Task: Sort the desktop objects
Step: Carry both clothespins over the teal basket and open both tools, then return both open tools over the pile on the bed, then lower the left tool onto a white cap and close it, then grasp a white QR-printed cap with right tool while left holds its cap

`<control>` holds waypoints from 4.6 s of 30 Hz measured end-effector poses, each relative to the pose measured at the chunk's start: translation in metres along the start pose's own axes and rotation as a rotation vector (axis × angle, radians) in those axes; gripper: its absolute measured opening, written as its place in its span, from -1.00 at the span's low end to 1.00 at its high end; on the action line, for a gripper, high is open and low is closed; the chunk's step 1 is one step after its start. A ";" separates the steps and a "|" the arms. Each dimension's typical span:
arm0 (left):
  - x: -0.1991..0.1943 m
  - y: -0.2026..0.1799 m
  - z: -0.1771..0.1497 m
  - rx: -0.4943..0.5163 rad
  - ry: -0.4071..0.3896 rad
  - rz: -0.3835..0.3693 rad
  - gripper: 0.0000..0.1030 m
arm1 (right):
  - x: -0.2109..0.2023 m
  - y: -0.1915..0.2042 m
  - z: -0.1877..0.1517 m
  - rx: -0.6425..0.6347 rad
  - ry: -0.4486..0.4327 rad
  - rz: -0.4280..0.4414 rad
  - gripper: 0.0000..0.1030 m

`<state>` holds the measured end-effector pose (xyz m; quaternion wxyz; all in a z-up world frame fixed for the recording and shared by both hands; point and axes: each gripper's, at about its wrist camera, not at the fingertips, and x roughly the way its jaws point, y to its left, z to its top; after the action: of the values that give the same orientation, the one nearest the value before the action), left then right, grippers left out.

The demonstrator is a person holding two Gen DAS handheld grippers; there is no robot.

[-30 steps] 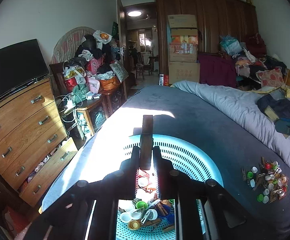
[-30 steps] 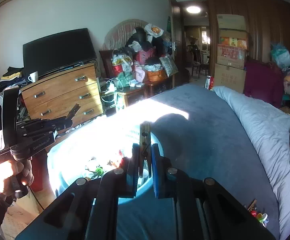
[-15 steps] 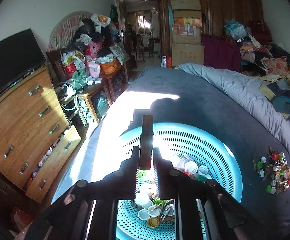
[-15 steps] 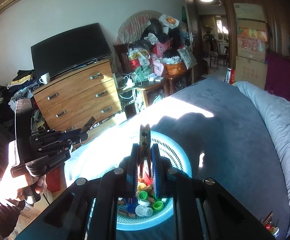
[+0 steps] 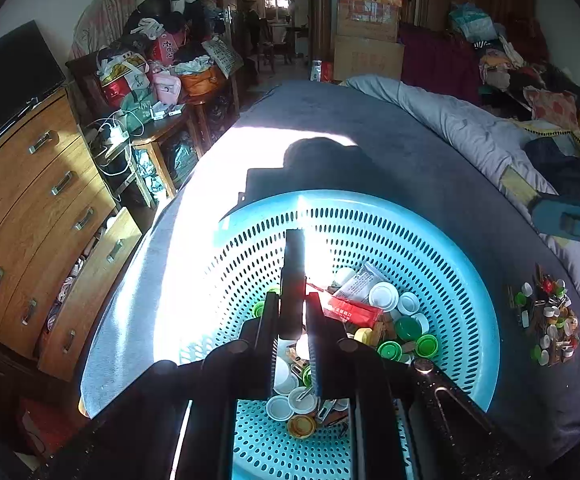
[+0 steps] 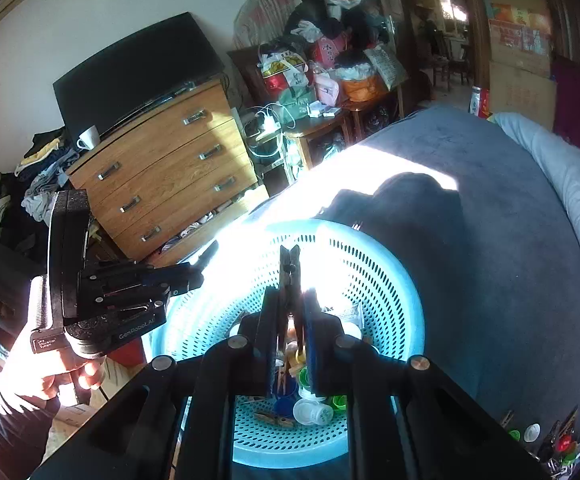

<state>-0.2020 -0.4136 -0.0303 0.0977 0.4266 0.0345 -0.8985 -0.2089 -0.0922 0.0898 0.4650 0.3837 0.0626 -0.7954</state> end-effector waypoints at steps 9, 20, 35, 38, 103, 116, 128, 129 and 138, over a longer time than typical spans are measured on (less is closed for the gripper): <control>0.006 -0.012 0.000 0.013 0.009 0.001 -0.74 | 0.016 0.004 0.001 0.004 0.014 0.010 -0.76; 0.002 -0.018 -0.001 0.019 -0.004 0.012 -0.07 | 0.012 0.009 -0.004 0.009 -0.022 0.043 -0.23; 0.014 -0.239 -0.078 0.325 0.014 -0.335 0.14 | -0.114 -0.109 -0.332 0.301 -0.030 -0.234 0.53; 0.058 -0.286 -0.086 0.285 0.104 -0.394 0.14 | -0.138 -0.133 -0.381 0.397 -0.023 -0.266 0.53; 0.197 -0.291 -0.030 -0.005 0.038 0.012 -0.37 | -0.143 -0.189 -0.456 0.498 -0.122 -0.257 1.00; 0.072 -0.308 -0.136 0.168 -0.191 -0.181 -0.37 | -0.151 -0.211 -0.405 0.413 -0.205 -0.298 0.56; 0.096 -0.279 -0.156 0.050 -0.125 -0.194 -0.37 | -0.049 -0.315 -0.252 0.324 -0.106 -0.317 0.23; 0.096 -0.279 -0.156 0.048 -0.123 -0.196 -0.37 | -0.038 -0.322 -0.248 0.328 -0.071 -0.310 0.20; 0.114 -0.295 -0.148 0.058 -0.087 -0.203 -0.37 | 0.010 -0.338 -0.253 0.310 0.073 -0.343 -0.24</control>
<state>-0.2205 -0.1200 -0.2181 -0.0047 0.3843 0.0473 -0.9220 -0.3383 0.2053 -0.1804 0.2559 0.4628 0.0207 -0.8485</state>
